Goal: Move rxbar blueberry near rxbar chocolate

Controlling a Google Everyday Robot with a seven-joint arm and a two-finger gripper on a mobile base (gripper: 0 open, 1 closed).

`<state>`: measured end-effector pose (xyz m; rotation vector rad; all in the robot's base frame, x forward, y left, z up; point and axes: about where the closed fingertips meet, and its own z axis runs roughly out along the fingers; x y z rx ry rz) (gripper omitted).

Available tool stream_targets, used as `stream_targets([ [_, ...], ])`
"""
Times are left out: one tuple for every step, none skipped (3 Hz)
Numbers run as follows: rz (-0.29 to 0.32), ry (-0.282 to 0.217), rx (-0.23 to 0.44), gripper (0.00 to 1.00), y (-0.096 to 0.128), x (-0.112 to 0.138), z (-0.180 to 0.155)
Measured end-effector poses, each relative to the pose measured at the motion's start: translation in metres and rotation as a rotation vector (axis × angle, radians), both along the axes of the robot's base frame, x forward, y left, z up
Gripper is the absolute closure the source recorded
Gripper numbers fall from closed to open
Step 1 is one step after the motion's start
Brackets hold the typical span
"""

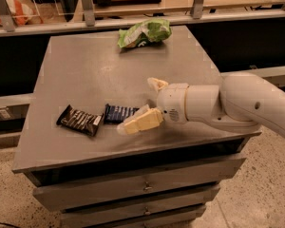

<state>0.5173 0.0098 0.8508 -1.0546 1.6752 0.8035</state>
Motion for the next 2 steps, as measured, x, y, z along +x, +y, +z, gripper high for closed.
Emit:
stream_targets([
  [-0.052,-0.04,0.034,0.0,-0.028,0.013,0.009],
  [-0.105,-0.104,0.026,0.0,-0.055,0.024,0.022],
])
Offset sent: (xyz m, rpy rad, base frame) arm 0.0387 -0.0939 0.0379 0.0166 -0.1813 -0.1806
